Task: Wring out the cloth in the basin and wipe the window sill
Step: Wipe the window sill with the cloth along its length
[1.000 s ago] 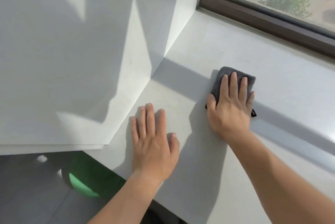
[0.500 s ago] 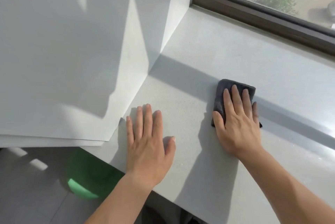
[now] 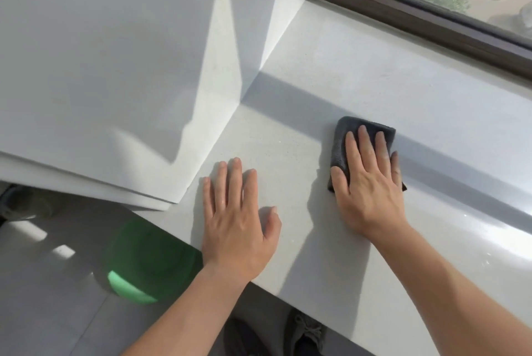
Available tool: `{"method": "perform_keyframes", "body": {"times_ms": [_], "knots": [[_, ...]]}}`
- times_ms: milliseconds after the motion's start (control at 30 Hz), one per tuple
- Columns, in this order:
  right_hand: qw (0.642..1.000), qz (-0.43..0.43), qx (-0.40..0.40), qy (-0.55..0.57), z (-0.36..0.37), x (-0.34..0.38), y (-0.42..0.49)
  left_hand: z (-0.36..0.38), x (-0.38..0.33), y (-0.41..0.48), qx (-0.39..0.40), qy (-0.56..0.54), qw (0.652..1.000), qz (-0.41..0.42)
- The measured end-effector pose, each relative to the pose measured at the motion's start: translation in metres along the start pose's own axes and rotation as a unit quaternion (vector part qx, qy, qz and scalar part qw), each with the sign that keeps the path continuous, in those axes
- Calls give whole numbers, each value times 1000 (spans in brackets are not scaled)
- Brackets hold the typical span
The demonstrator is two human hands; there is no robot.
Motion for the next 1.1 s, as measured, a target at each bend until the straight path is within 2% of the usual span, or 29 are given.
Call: {"method": "perform_keyframes", "body": {"times_ms": [67, 133, 200, 300, 400, 500, 600, 633, 733, 800, 867, 933, 1033, 1100], "knots": [[999, 34, -8, 1, 4, 20, 6, -2, 0, -2, -19, -48, 999, 2], [999, -29, -13, 15, 11, 73, 23, -3, 5, -5, -37, -83, 996, -3], [992, -123, 1, 25, 20, 126, 35, -4, 14, -12, -43, -56, 997, -9], [985, -174, 12, 17, 24, 137, 37, -2, 21, -24, -28, -27, 999, -7], [992, -127, -1, 10, 13, 77, 6, -4, 21, -30, -31, -53, 998, -7], [1000, -24, 10, -7, -1, 8, -32, -4, 21, -32, -28, -66, 997, -4], [998, 62, 2, -10, 0, 9, -38, -6, 22, -33, -43, -81, 996, -8], [999, 44, -7, -4, 3, 32, -30, -7, 22, -34, -53, -87, 995, -12], [990, -140, 2, 14, 20, 130, 0, -8, 25, -35, -80, -102, 991, -19], [975, -220, 24, 8, 25, 160, 12, -7, 26, -37, -80, -102, 992, -8], [973, -228, 22, -1, 22, 143, 8, -8, 28, -41, -80, -92, 993, -4], [981, -196, 15, 1, 14, 94, -18, -8, 25, -47, -71, -83, 994, -20], [996, -92, 10, -21, 0, -1, -60, -5, 13, -50, -56, -83, 994, -51], [999, -25, 25, -32, -5, -32, -71, -4, 7, -52, -54, -81, 993, -70]]}}
Point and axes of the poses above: each hand's wrist, its own y-axis towards the middle knuckle, its own z-axis out of the palm, x = y × z, the point moved 7 cm from there along y, towards the middle knuckle, and after that the axes turned 8 degrees about -x, right-handed, at the moved point
